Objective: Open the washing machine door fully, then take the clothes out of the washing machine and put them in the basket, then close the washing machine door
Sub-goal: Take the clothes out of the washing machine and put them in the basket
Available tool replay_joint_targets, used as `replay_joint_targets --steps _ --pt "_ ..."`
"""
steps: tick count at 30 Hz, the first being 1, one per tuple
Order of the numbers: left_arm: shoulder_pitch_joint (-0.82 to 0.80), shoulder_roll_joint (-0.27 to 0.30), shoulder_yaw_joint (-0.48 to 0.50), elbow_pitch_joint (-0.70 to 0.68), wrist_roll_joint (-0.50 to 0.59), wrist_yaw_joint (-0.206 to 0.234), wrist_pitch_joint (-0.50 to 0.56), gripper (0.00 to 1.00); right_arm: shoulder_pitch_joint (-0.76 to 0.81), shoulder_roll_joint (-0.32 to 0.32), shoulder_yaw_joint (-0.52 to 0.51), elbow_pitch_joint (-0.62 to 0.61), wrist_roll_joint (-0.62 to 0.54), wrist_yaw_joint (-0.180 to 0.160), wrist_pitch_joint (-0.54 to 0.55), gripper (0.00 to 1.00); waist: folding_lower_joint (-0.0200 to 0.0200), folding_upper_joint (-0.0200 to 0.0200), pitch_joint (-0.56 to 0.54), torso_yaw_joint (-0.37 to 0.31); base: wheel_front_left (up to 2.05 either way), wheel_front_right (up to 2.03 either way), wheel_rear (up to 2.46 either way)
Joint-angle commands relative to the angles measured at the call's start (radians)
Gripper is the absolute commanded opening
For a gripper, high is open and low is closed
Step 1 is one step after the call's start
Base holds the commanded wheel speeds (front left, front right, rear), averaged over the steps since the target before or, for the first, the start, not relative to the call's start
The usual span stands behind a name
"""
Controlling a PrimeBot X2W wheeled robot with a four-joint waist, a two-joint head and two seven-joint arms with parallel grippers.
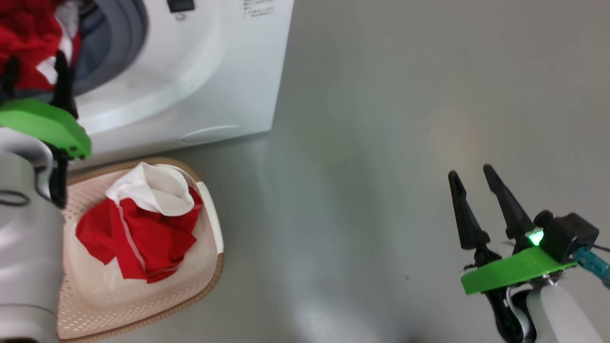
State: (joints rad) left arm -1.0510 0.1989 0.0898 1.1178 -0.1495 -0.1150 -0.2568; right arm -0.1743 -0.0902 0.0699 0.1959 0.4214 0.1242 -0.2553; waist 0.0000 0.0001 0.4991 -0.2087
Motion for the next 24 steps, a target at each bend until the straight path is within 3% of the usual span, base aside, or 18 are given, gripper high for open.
replay_joint_targets --steps 1,12,13,14,15,16,24 --pt "-0.027 0.052 0.012 0.008 0.0 0.004 -0.004 1.0 -0.015 -0.007 0.018 -0.027 0.004 0.007 -0.006 1.0 0.0 -0.0001 0.036 -0.019 0.0 0.0 0.0" --pt "-0.096 0.086 -0.03 0.127 0.025 0.031 -0.003 1.0 -0.035 0.002 0.02 -0.031 0.004 0.007 -0.006 1.0 0.0 -0.0001 0.061 -0.03 0.0 0.0 0.0" --pt "-0.098 0.086 -0.034 0.129 0.027 0.031 -0.004 0.58 -0.036 0.002 0.019 -0.031 0.003 0.007 -0.006 1.0 0.0 -0.0001 0.062 -0.03 0.0 0.0 0.0" --pt "-0.1 0.087 -0.036 0.131 0.027 0.032 -0.004 0.44 -0.037 0.003 0.018 -0.031 0.003 0.007 -0.006 1.0 0.0 -0.0001 0.062 -0.029 0.0 0.0 0.0" --pt "-0.1 0.087 -0.039 0.133 0.028 0.034 -0.004 0.19 -0.038 0.003 0.018 -0.03 0.003 0.007 -0.006 1.0 0.0 -0.0001 0.061 -0.029 0.0 0.0 0.0" --pt "-0.1 0.087 -0.042 0.134 0.029 0.036 -0.004 0.0 -0.039 0.003 0.018 -0.03 0.002 0.007 -0.006 1.0 0.0 -0.0001 0.059 -0.028 0.0 0.0 0.0" --pt "-0.075 0.079 -0.042 0.07 0.016 0.038 -0.005 0.0 -0.036 0.0 0.018 -0.028 -0.002 0.007 -0.006 1.0 0.0 -0.0001 0.04 -0.017 0.0 0.0 0.0"
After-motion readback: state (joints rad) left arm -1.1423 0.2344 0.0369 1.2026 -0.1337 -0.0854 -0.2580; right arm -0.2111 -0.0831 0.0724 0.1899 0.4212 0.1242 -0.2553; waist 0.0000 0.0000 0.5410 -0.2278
